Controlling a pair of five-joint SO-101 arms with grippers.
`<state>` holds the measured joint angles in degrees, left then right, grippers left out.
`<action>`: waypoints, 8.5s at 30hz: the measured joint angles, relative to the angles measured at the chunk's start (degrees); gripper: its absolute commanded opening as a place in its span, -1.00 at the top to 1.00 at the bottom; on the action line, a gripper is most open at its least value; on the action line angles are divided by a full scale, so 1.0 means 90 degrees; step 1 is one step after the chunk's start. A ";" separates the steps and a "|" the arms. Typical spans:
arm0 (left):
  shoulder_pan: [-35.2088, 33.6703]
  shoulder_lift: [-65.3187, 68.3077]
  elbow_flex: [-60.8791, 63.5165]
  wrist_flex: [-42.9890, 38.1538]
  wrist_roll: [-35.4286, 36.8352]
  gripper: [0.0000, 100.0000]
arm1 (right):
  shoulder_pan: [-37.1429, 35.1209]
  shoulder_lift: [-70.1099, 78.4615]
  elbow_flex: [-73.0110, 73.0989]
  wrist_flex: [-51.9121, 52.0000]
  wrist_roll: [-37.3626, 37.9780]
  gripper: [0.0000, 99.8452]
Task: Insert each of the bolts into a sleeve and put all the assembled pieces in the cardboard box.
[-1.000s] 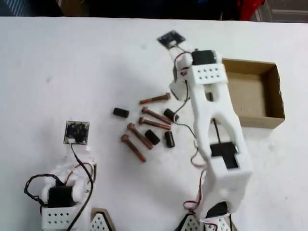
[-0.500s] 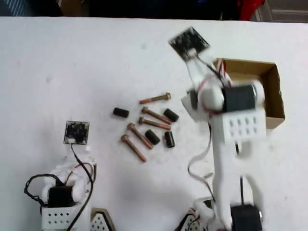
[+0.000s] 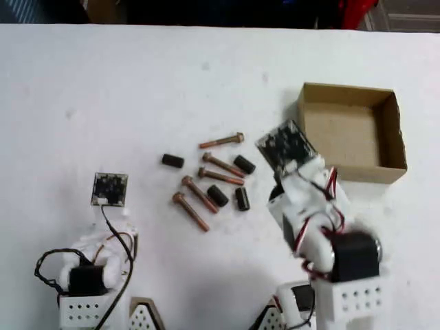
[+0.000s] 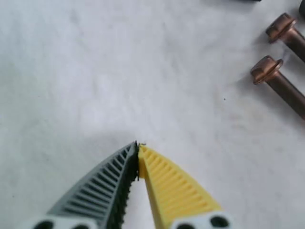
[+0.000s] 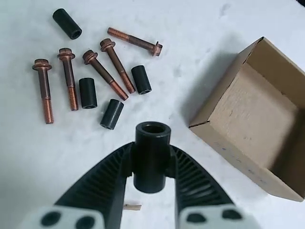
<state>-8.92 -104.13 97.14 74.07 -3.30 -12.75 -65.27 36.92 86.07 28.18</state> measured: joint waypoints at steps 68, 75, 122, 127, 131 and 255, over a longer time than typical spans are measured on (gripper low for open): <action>0.0078 0.0000 -0.0615 -0.2188 -0.3614 0.94 | 0.1084 -0.4142 0.6125 -0.2979 -0.1192 0.97; 0.0107 -0.0010 -0.1739 -0.1641 -0.3849 0.94 | 0.1084 -0.4142 0.6125 -0.2979 -0.1192 0.97; 0.2481 1.5199 -1.3382 -0.0078 -0.5441 0.72 | 0.1084 -0.4142 0.6203 -0.2989 -0.1192 0.97; 0.2706 1.6361 -1.4789 0.0215 -0.5460 0.72 | 0.1084 -0.4142 0.6203 -0.2989 -0.1192 0.97; 0.3048 1.7143 -1.5990 0.0801 -0.5470 0.72 | 0.1084 -0.4142 0.6203 -0.2989 -0.1192 0.97; 0.2667 1.1946 -1.4877 0.3155 -0.0430 0.95 | -0.1690 -0.4132 0.6603 -0.7082 -0.3321 0.97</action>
<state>15.08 3.38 -36.75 102.46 -7.16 -27.96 -102.46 96.35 22.33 -1.71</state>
